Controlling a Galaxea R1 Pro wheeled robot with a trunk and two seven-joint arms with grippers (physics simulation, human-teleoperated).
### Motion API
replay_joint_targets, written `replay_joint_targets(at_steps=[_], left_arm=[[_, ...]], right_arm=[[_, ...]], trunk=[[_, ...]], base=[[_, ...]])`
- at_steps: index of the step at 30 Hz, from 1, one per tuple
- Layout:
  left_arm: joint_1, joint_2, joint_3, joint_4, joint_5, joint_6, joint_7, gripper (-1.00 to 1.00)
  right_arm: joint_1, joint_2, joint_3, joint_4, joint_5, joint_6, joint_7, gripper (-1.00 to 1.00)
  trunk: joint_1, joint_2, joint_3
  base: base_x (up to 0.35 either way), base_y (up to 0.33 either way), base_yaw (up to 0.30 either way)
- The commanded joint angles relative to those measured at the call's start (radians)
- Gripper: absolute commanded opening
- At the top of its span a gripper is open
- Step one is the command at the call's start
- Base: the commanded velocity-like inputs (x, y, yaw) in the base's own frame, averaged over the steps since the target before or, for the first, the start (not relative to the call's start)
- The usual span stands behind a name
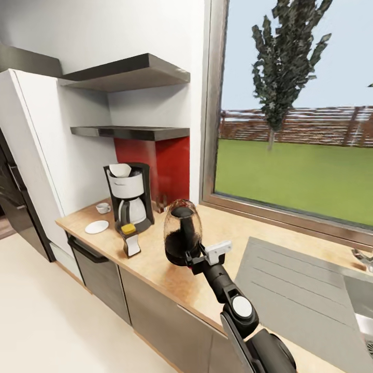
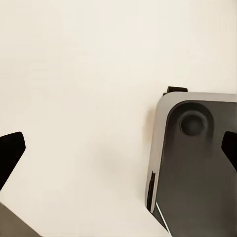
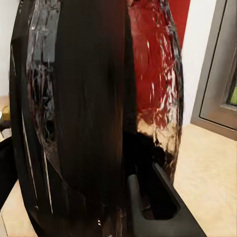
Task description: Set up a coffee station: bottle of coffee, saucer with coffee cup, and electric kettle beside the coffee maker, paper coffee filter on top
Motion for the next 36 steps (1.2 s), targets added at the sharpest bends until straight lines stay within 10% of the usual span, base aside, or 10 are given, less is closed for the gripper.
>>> replay_joint_targets(at_steps=[1, 36], left_arm=[[0.000, 0.000, 0.006, 0.002, -0.011, -0.004, 0.004, 1.00], [-0.001, 0.002, -0.003, 0.002, -0.017, 0.000, 0.002, 1.00]], right_arm=[[-0.001, 0.000, 0.001, -0.002, 0.002, 0.006, -0.007, -1.00], [-0.003, 0.020, -0.006, 0.071, 0.003, 0.005, -0.060, -1.00]], trunk=[[0.001, -0.001, 0.000], [0.001, -0.001, 0.000]], base=[[0.281, 0.234, 0.000], [0.065, 0.135, -0.069]])
